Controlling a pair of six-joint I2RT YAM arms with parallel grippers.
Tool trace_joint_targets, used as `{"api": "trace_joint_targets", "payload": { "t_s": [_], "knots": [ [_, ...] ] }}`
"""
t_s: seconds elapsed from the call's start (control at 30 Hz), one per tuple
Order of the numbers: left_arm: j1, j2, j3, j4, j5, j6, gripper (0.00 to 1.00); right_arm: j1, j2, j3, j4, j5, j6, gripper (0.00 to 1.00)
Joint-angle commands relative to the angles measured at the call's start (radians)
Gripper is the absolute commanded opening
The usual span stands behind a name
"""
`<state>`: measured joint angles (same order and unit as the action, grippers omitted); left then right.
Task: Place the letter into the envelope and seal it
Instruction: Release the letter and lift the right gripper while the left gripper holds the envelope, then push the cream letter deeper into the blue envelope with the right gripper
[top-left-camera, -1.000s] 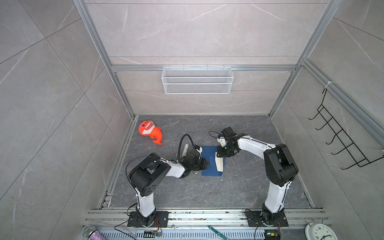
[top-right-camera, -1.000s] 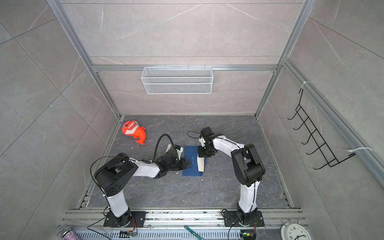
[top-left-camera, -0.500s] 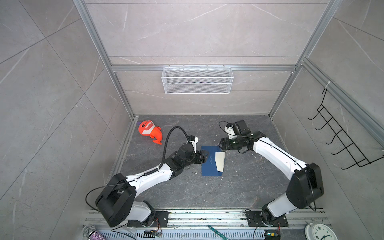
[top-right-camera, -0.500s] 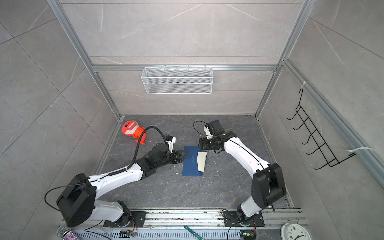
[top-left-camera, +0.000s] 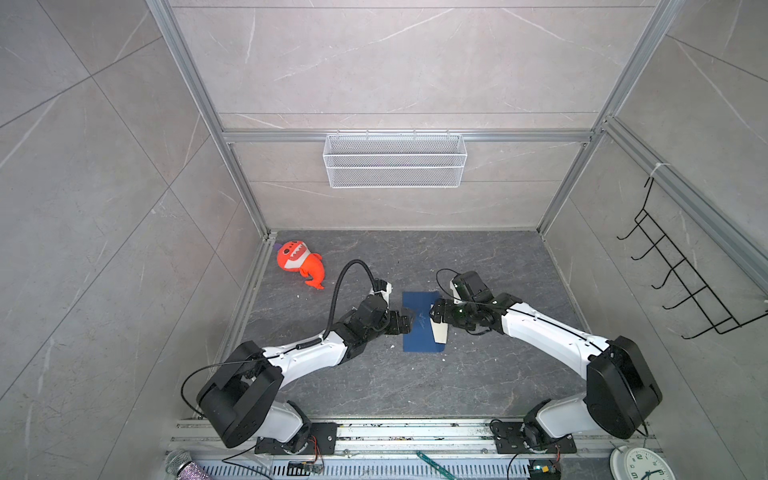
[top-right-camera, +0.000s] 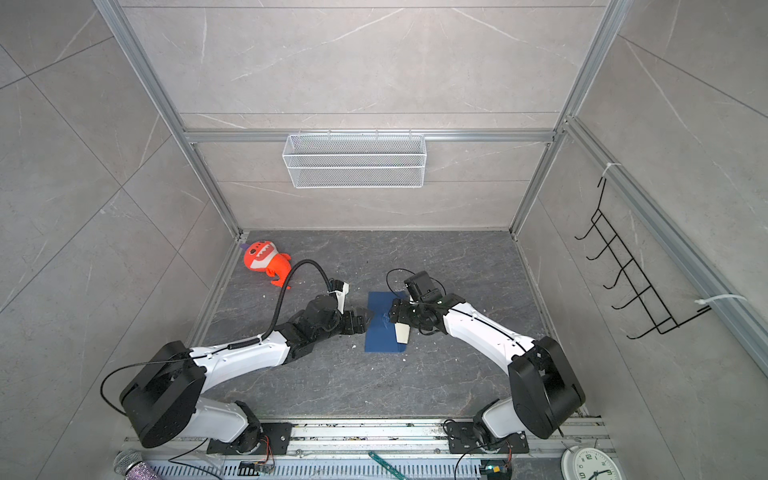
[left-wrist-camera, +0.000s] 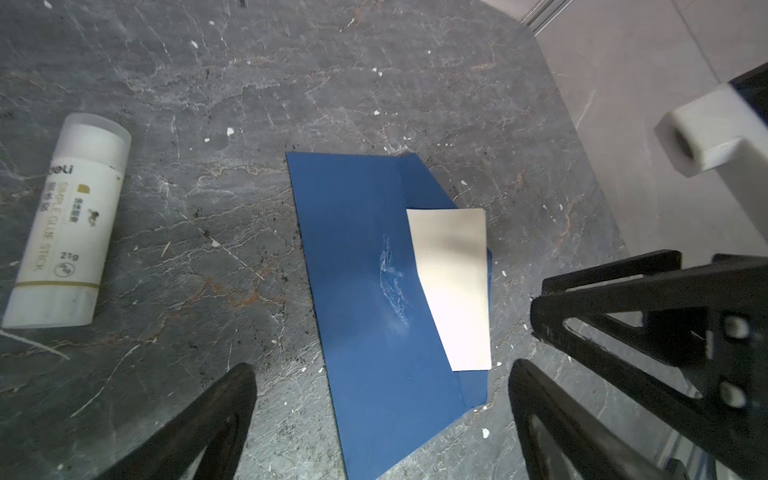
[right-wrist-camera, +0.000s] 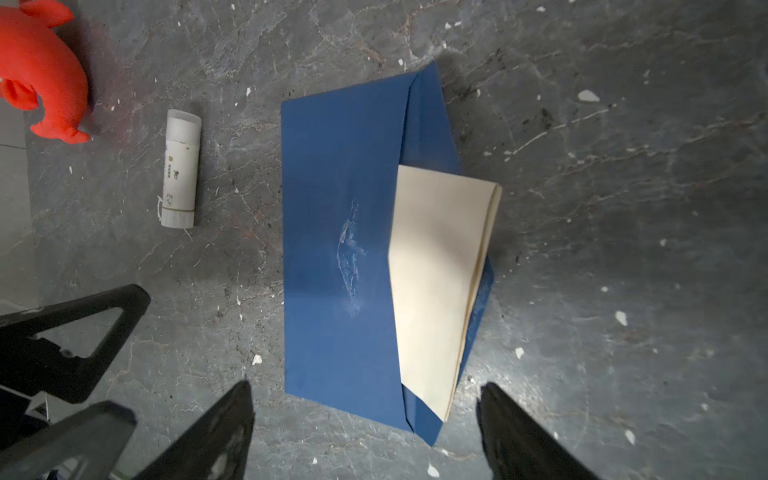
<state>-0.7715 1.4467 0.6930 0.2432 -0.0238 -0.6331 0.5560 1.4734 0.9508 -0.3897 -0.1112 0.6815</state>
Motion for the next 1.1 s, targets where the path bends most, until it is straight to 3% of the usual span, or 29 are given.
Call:
{"api": "trace_joint_targets", "payload": {
  "t_s": [0.0,1.07],
  "knots": [
    [0.005,0.036,0.025,0.07,-0.001,-0.022,0.95,0.007,0.035,-0.035,0.109,0.04,0.08,0.86],
    [0.047,0.307,0.094,0.188,0.192,-0.146,0.57,0.007,0.206,-0.026,0.18,0.079,0.063,0.88]
  ]
}}
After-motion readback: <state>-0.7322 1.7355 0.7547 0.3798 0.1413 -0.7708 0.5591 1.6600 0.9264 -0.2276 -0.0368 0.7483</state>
